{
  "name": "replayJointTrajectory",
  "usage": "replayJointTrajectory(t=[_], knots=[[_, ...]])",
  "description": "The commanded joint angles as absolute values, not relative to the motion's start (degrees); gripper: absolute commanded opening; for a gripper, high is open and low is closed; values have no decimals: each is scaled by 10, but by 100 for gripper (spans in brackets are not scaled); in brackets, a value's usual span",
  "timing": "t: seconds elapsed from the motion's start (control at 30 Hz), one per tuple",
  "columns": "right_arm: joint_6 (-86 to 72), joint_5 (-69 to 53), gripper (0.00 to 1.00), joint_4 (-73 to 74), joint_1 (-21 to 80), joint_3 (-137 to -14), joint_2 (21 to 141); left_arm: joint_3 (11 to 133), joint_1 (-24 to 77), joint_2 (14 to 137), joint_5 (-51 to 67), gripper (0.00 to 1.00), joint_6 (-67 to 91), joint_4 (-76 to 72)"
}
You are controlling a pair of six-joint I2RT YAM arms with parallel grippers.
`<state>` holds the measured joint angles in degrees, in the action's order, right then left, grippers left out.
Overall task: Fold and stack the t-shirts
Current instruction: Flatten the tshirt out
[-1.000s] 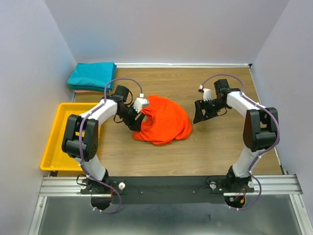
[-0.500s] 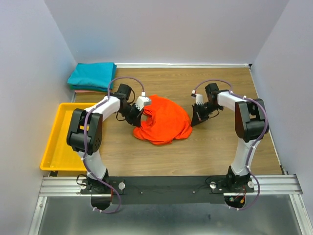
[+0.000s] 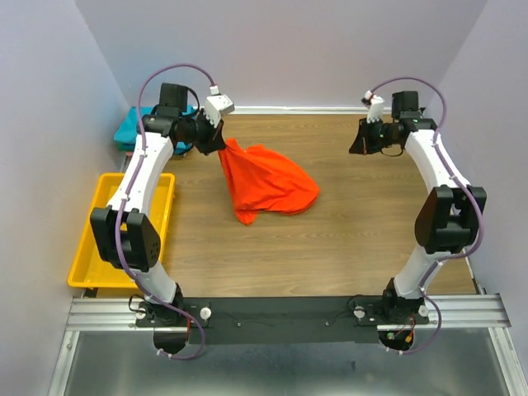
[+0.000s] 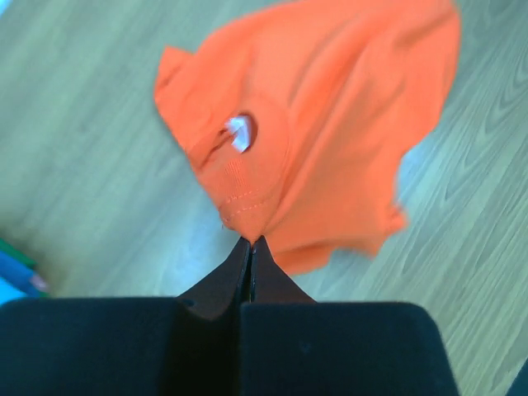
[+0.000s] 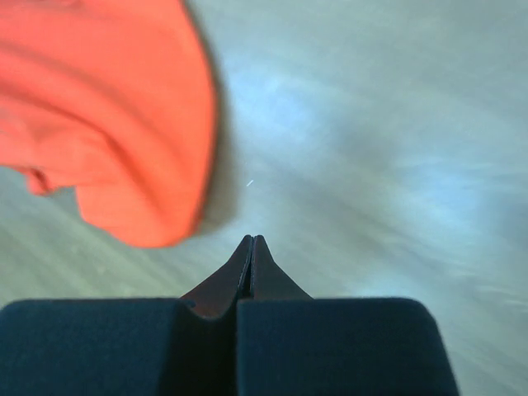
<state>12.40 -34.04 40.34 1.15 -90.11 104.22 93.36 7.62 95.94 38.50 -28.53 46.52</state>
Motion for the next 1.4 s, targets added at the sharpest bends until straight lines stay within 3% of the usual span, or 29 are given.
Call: replayJointTrajectory(t=[0.0,0.23,0.3,0.33,0.37,0.43,0.5,0.63,0.77,0.97,1.13,1.37], knots=[[144,-302,0,404,3,-954,1013,1019,74,959,425,0,-273,504],[195,-293,1,432,4,-914,932,1042,76,901,427,0,-300,547],[206,-304,18,437,4,-881,907,1038,91,887,443,0,-304,558],[207,-317,47,437,3,-848,899,1039,100,876,449,0,-295,557],[206,-323,57,436,3,-837,890,1042,119,871,459,0,-283,552],[195,-336,74,436,3,-823,889,1069,142,865,467,0,-258,542],[183,-347,77,438,4,-813,890,1122,183,867,465,0,-219,529],[179,-325,81,439,3,-811,895,1248,230,894,463,0,-157,502],[182,-295,85,448,3,-813,892,1319,202,918,462,0,-64,405],[181,-293,88,454,3,-803,890,1203,23,946,534,0,99,272],[186,-342,88,454,2,-784,897,1110,-17,950,480,0,64,252],[185,-355,71,398,104,-708,912,1130,-14,978,386,0,30,267]])
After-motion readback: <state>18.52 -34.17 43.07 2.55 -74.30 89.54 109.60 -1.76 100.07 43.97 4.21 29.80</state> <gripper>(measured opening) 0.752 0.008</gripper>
